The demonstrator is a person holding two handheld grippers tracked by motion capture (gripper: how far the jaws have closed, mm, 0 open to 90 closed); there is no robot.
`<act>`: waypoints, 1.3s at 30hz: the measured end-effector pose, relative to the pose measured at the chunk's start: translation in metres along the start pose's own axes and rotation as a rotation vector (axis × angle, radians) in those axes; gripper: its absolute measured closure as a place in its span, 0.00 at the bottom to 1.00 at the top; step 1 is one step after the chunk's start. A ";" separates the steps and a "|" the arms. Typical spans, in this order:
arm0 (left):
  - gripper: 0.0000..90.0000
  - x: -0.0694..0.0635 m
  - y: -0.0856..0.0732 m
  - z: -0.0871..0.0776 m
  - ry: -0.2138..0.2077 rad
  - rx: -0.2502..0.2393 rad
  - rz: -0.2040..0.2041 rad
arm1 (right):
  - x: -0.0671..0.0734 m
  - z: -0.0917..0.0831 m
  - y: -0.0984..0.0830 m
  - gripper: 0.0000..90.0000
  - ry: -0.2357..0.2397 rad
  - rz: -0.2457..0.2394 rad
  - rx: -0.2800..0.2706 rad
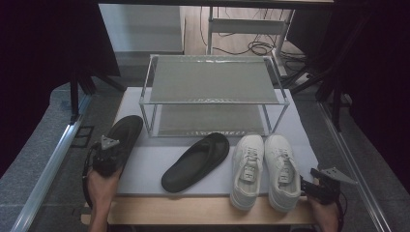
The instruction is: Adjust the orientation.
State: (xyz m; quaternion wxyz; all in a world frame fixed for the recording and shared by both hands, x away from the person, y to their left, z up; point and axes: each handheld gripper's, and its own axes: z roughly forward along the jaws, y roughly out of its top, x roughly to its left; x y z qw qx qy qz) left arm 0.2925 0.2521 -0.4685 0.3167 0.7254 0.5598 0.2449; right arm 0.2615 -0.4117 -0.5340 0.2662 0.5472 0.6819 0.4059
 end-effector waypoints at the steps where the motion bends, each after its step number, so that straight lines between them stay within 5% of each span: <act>1: 0.93 0.000 0.000 0.000 0.000 0.000 0.000 | 0.000 0.000 0.000 0.29 0.000 0.000 0.000; 22: 0.93 -0.032 -0.034 -0.046 -0.074 -0.003 0.090 | 0.000 0.000 0.000 0.29 -0.001 -0.001 0.001; 39: 0.93 -0.063 -0.022 -0.041 -0.143 -0.014 0.174 | 0.000 0.000 0.000 0.29 0.000 0.001 0.002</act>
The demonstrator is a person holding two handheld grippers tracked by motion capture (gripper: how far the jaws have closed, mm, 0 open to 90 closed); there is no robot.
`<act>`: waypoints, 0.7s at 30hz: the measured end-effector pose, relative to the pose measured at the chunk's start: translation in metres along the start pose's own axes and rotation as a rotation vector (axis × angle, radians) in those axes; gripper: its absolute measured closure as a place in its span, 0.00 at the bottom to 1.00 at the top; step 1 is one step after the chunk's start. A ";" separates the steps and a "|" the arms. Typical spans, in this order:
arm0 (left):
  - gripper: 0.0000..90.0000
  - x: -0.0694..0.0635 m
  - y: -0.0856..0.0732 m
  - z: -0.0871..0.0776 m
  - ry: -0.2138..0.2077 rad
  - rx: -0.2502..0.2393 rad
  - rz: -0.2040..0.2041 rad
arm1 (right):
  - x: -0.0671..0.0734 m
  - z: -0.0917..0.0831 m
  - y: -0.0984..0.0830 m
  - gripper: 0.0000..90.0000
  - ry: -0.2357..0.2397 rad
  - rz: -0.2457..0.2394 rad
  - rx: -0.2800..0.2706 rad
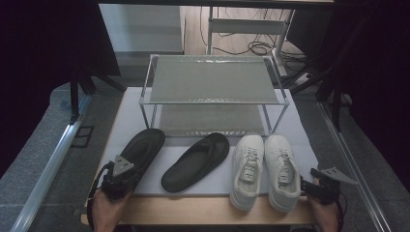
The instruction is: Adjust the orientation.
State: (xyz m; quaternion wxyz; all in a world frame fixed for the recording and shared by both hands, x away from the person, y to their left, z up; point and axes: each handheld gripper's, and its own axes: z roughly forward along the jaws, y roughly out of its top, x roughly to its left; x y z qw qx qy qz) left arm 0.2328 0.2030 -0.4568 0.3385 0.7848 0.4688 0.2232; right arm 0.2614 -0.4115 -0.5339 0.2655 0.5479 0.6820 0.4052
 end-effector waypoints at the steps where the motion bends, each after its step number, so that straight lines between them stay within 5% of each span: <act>1: 0.93 -0.002 0.004 0.005 -0.014 -0.005 0.003 | 0.000 0.000 0.000 0.29 -0.001 -0.001 -0.001; 21: 0.93 -0.023 0.035 0.026 -0.058 -0.039 0.051 | 0.000 0.000 0.000 0.29 -0.001 0.000 -0.002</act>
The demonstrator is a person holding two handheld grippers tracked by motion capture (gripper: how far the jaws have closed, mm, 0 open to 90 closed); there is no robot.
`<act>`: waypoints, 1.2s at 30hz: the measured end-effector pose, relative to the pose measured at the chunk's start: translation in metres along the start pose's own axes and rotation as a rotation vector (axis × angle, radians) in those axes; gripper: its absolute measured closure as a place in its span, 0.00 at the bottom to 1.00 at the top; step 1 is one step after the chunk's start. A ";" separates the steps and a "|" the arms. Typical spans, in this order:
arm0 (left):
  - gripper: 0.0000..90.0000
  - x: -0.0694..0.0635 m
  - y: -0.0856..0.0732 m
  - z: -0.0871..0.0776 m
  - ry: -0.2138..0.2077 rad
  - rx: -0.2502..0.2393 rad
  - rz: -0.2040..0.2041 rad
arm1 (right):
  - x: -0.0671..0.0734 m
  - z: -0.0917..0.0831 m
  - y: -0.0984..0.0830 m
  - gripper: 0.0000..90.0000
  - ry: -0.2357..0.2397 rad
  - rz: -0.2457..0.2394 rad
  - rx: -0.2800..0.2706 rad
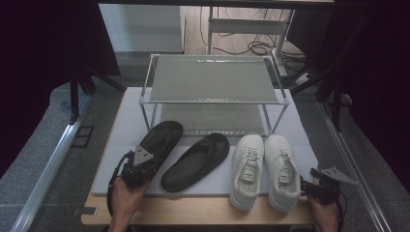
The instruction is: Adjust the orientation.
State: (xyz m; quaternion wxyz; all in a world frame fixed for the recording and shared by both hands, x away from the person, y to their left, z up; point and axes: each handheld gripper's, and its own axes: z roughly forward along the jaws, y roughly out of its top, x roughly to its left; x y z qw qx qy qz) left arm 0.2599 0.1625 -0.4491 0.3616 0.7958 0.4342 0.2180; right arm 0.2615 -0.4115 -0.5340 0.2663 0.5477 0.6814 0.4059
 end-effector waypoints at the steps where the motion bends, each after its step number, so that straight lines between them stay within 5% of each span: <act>1: 0.93 0.000 0.002 0.002 -0.002 -0.003 -0.002 | 0.000 0.000 0.000 0.29 0.000 0.000 0.000; 23: 0.93 0.011 0.043 0.065 0.031 -0.044 -0.065 | 0.000 0.000 0.000 0.29 0.001 -0.001 0.001; 36: 0.93 0.023 0.063 0.100 0.081 -0.066 -0.152 | 0.000 0.000 0.000 0.29 0.001 -0.001 0.001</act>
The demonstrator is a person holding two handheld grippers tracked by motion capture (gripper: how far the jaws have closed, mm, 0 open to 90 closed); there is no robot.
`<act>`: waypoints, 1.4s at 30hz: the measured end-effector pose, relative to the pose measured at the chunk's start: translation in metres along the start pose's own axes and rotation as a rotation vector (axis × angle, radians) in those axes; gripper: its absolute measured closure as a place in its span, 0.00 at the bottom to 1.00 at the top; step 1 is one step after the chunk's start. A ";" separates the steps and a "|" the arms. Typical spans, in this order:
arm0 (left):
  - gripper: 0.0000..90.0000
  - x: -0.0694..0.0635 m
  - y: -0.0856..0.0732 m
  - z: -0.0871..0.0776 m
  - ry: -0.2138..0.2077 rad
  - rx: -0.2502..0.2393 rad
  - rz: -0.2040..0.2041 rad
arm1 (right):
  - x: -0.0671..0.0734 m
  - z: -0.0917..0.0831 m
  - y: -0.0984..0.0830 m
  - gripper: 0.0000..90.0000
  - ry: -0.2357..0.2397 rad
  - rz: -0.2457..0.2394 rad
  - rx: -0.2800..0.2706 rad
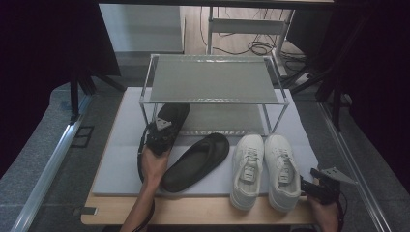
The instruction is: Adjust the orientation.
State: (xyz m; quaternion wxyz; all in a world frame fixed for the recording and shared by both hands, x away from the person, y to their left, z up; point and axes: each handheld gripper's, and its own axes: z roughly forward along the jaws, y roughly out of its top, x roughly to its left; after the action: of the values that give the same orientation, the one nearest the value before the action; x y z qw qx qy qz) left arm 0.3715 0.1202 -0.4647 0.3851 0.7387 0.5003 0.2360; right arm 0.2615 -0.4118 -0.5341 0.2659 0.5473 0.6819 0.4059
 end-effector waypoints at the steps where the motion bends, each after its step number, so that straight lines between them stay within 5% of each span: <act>1: 0.93 0.001 0.002 0.005 0.011 0.001 -0.006 | 0.000 0.000 0.000 0.29 0.000 0.000 0.000; 17: 0.92 -0.008 0.018 0.047 0.120 0.051 -0.005 | -0.001 0.000 0.000 0.29 0.005 0.004 -0.003; 23: 0.90 -0.010 0.024 0.062 0.168 0.103 0.025 | -0.001 0.000 0.000 0.29 0.009 0.009 -0.003; 24: 0.89 -0.011 0.025 0.065 0.185 0.133 0.062 | -0.001 0.000 0.000 0.29 0.010 0.011 -0.003; 25: 0.89 -0.013 0.024 0.068 0.182 0.121 0.047 | -0.001 0.000 0.000 0.29 0.011 0.012 -0.003; 29: 0.82 -0.013 0.025 0.066 0.186 0.147 0.095 | -0.002 0.000 0.000 0.29 0.012 0.012 -0.003; 36: 0.74 -0.005 0.021 0.049 0.057 0.115 0.021 | -0.002 0.000 0.000 0.29 0.012 0.012 -0.003; 42: 0.75 0.000 0.007 0.024 0.005 0.070 0.026 | -0.001 0.000 0.000 0.29 0.011 0.012 -0.003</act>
State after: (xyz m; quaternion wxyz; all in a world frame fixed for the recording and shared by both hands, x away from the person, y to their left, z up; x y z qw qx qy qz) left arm 0.3927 0.1113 -0.4734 0.3548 0.7575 0.4996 0.2251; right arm 0.2615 -0.4130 -0.5341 0.2606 0.5486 0.6797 0.4114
